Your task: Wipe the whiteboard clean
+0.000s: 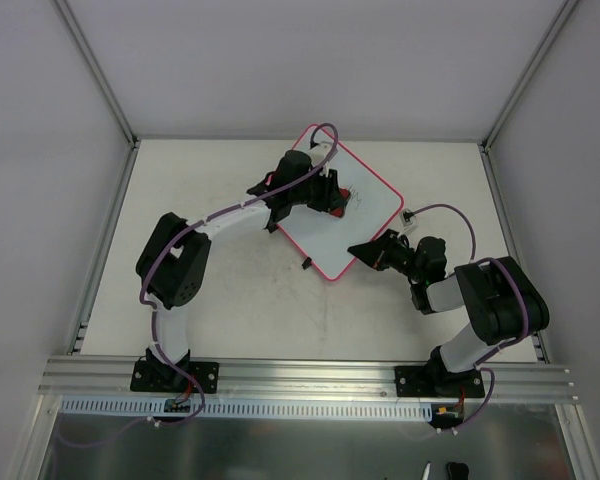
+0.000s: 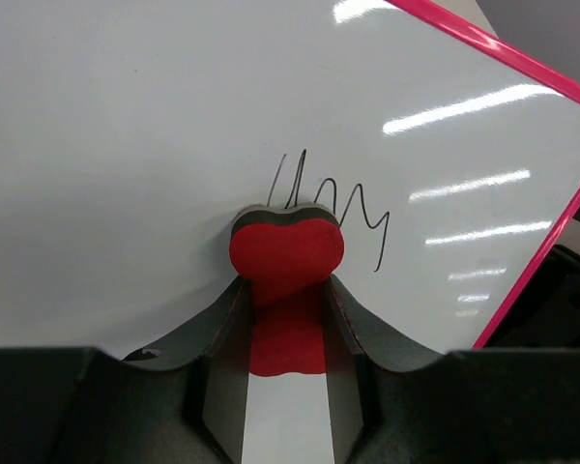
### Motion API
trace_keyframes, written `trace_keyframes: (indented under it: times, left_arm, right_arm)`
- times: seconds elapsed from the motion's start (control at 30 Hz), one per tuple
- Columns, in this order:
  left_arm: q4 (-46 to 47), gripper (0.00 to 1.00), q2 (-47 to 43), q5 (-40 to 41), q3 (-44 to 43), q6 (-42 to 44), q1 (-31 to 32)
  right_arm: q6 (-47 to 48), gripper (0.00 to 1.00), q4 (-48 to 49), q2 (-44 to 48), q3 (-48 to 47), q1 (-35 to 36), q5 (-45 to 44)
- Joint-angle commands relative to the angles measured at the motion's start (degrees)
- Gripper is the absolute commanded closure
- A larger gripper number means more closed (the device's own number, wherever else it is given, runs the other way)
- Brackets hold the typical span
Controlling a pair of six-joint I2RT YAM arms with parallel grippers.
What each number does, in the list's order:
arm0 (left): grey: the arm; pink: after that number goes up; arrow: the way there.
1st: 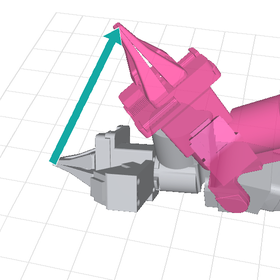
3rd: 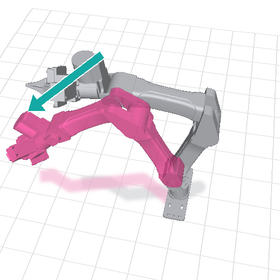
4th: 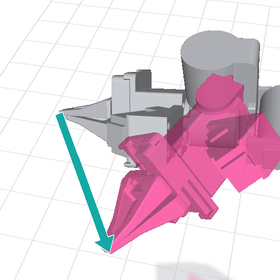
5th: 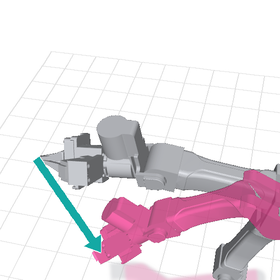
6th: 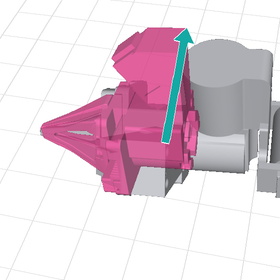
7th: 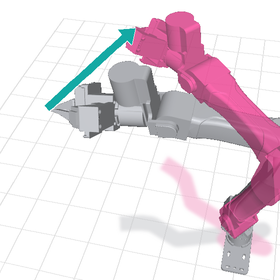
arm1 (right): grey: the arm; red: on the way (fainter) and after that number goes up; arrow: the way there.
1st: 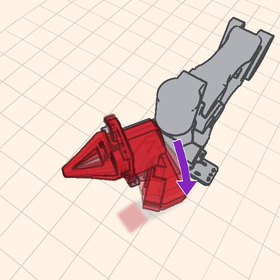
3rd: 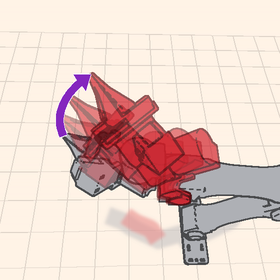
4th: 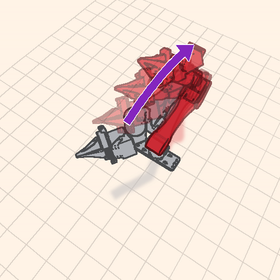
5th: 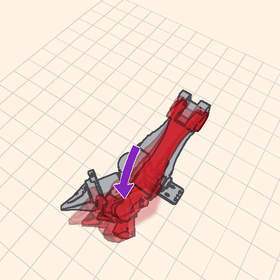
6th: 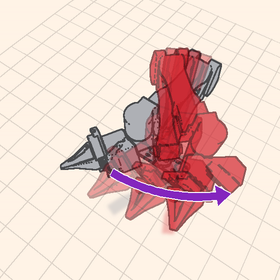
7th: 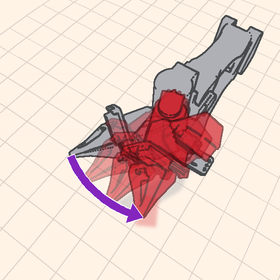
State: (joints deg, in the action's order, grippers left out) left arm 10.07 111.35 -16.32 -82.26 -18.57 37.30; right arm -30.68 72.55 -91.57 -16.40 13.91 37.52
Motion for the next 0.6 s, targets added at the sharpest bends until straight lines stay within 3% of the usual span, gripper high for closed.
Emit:
trace_keyframes:
  times: [0.0,0.33,0.57]
  left_arm:
    - [-1.4,0.80,2.5,-5.6,-1.2,3.2,2.9]
    - [-6.7,0.80,2.5,-9.3,-4.6,10.4,6.6]
    - [-9.1,0.80,3.2,0.6,-6.9,11.3,6.8]
  right_arm:
    - [1.9,1.00,15.2,0.9,-1.5,0.8,2.3]
    - [2.0,1.00,15.2,1.0,-1.5,0.8,2.3]
    - [2.0,1.00,15.2,1.0,-1.4,0.8,2.3]
